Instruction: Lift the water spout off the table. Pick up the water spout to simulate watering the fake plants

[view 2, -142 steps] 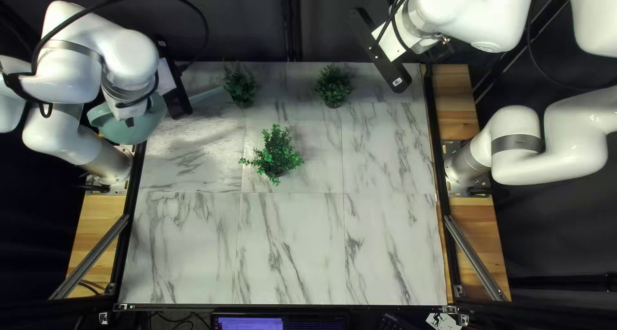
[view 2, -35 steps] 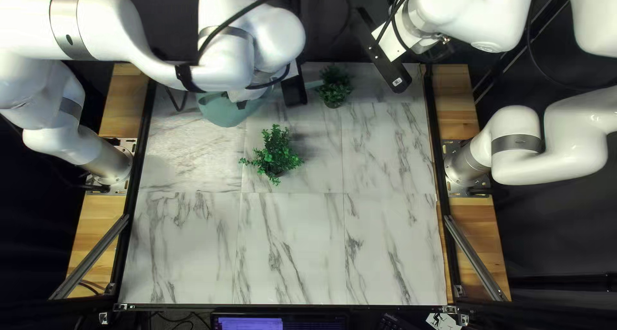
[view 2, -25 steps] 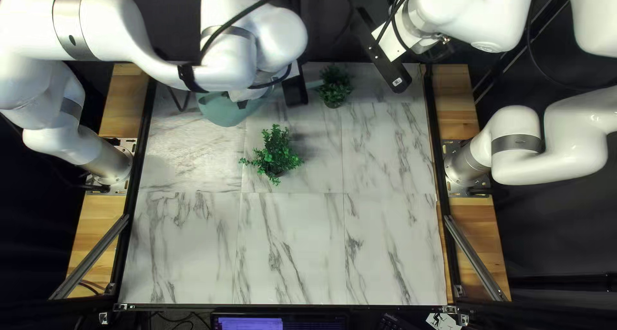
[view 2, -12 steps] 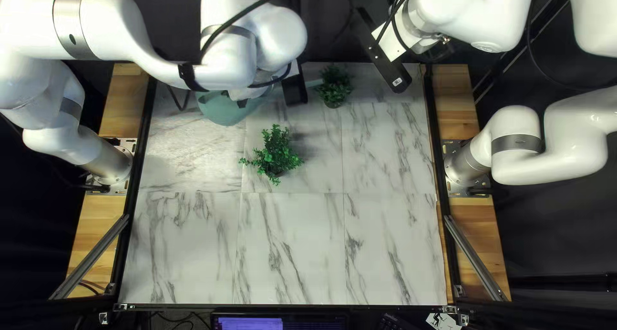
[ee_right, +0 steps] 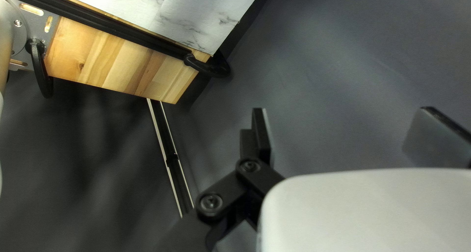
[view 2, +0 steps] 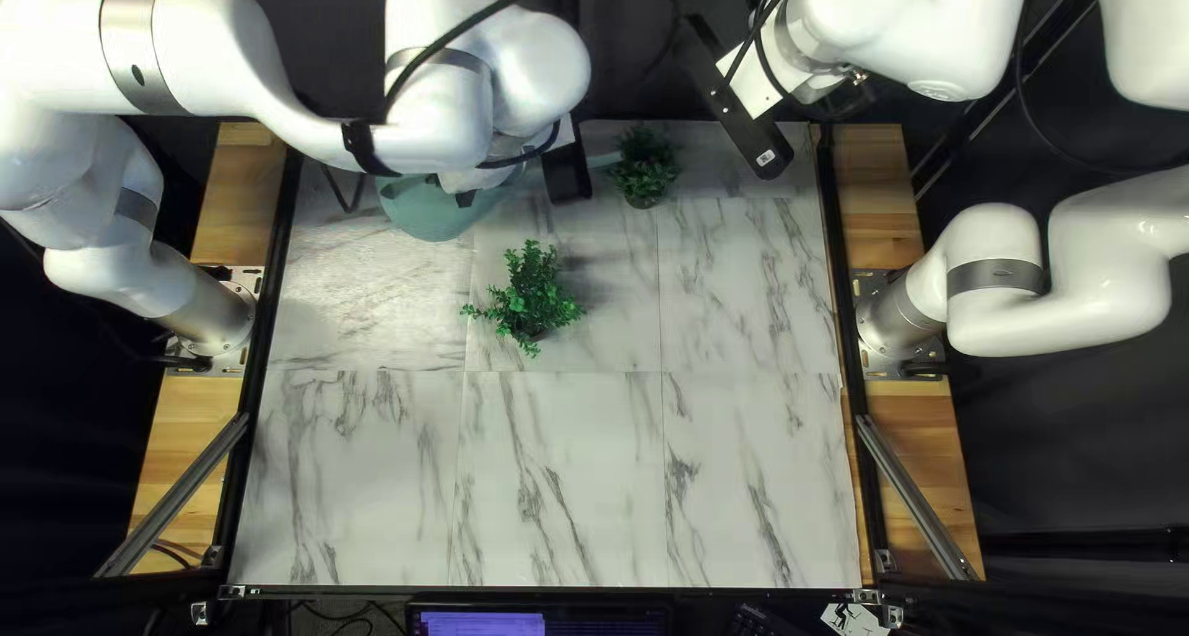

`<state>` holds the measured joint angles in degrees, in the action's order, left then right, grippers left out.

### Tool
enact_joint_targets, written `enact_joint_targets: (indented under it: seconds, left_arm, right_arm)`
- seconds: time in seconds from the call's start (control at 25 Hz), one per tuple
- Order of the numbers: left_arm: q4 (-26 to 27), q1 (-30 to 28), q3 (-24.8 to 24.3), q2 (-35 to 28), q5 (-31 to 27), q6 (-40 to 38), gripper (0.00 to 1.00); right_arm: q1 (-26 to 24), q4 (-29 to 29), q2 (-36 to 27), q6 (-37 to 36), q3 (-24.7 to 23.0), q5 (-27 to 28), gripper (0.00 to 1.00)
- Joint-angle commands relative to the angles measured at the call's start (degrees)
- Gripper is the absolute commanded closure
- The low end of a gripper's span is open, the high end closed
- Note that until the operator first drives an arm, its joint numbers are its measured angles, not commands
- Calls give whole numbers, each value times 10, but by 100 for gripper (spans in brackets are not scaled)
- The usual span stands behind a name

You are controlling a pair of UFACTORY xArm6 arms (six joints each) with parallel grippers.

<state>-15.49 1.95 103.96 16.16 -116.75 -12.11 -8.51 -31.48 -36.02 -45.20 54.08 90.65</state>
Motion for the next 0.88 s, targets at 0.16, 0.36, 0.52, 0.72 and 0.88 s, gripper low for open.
enact_joint_targets:
  seconds: [0.16, 0.36, 0.52, 0.72, 0.88]
  left_arm:
    - [0, 0, -2, -2, 1, 1, 100]
    - [1, 0, -6, -10, 7, 9, 100]
    - [15, -4, -28, -50, 37, 35, 100]
    - [34, -17, -73, -109, 86, 56, 100]
    - [45, -17, -164, -191, 139, 58, 100]
  right_arm:
    - [0, 0, 0, 0, 0, 0, 0]
    - [0, 0, 0, 0, 0, 0, 0]
    - [0, 0, 0, 0, 0, 0, 0]
    - [0, 0, 0, 0, 0, 0, 0]
    - [0, 0, 0, 0, 0, 0, 0]
